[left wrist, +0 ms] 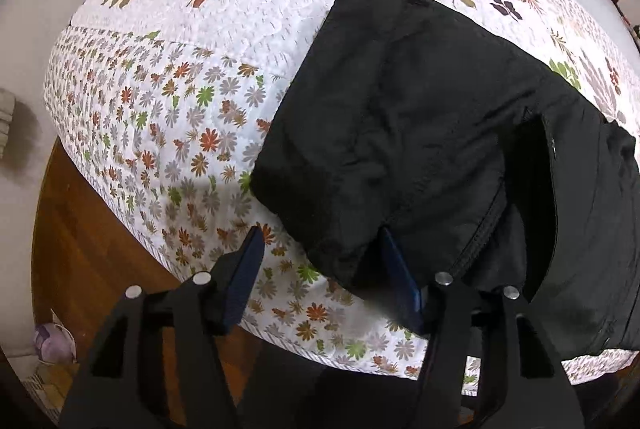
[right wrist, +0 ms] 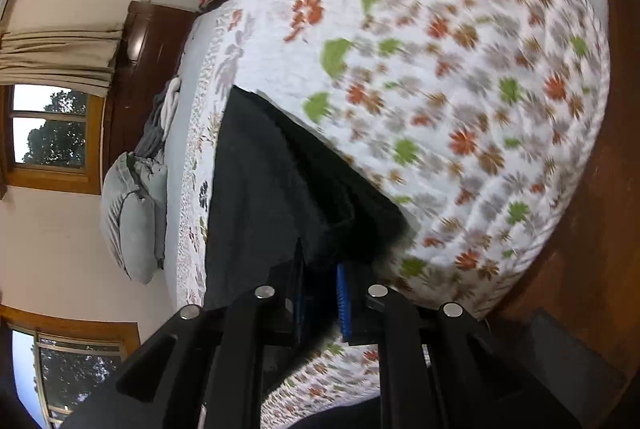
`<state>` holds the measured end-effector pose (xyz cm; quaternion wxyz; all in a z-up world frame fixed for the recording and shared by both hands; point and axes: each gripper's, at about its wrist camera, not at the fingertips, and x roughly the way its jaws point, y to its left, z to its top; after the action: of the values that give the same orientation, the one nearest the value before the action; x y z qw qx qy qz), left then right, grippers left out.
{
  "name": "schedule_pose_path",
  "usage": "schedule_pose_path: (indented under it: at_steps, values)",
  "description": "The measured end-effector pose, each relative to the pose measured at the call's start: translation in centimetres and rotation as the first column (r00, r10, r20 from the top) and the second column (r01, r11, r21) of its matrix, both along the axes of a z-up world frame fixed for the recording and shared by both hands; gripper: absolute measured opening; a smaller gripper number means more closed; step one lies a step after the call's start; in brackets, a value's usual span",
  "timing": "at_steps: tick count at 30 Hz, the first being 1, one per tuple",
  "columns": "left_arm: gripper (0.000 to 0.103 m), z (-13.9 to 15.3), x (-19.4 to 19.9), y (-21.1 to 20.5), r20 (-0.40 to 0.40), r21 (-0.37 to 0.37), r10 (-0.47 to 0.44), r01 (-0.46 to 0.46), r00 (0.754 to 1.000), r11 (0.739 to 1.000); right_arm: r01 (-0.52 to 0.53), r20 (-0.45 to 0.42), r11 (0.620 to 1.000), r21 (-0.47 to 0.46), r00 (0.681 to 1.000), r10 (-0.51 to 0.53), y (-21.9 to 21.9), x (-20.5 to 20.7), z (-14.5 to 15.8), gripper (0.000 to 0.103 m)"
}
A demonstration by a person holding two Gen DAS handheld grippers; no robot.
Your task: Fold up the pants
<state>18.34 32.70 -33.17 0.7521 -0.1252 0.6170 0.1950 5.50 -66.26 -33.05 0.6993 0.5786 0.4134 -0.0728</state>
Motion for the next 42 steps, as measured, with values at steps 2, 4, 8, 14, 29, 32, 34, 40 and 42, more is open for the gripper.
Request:
schedule_pose_path:
  at_steps: [2, 4, 8, 14, 29, 32, 34, 40, 42]
  values:
    - [0.061, 0.2, 0.2, -0.2, 0.002, 0.005, -0.001, 0.001, 1.000, 1.000, 0.007, 0.019, 0.999, 0.031, 1.000, -0.007, -0.4, -0.4, -0.1, 0.020]
    - [0.059, 0.9, 0.2, -0.5, 0.018, 0.020, -0.016, 0.016, 1.000, 1.000, 0.029, 0.051, 0.999, 0.037, 0.998, -0.031, -1.1, -1.1, 0.7, 0.044]
    - [0.057, 3.7, -0.5, -1.2, 0.107, 0.012, -0.006, 0.004, 0.994, 1.000, 0.092, 0.084, 0.994, 0.051, 0.992, -0.096, -2.2, -3.4, 1.7, 0.053]
    - [0.068, 6.0, -1.5, -2.4, 0.261, -0.112, -0.015, 0.045, 0.965, 0.993, 0.064, 0.121, 0.994, 0.094, 0.990, -0.075, -1.4, -4.4, 1.0, 0.062]
    - [0.084, 0.9, 0.1, -2.9, 0.182, -0.212, 0.017, 0.022, 0.983, 0.977, 0.056, 0.148, 0.988, 0.142, 0.986, -0.077, -0.7, -0.1, -1.2, 0.072]
    - [0.088, 0.9, 0.3, -3.4, 0.179, -0.193, 0.001, 0.034, 0.984, 0.981, 0.088, 0.136, 0.985, 0.146, 0.985, -0.108, -1.0, -2.1, -1.9, 0.072]
    - [0.088, 0.9, 0.2, -3.4, 0.181, -0.184, -0.010, 0.044, 0.983, 0.982, 0.086, 0.150, 0.983, 0.164, 0.982, -0.111, -0.8, -2.9, -2.2, 0.073]
    - [0.089, 1.0, 0.1, -3.2, 0.191, -0.191, 0.013, 0.024, 0.981, 0.981, 0.081, 0.201, 0.974, 0.210, 0.972, -0.124, -0.6, -1.3, -3.6, 0.075]
    - [0.089, 1.0, 0.0, -3.2, 0.193, -0.191, 0.017, 0.020, 0.981, 0.981, 0.089, 0.213, 0.967, 0.240, 0.967, -0.142, -0.8, -0.7, -4.1, 0.075]
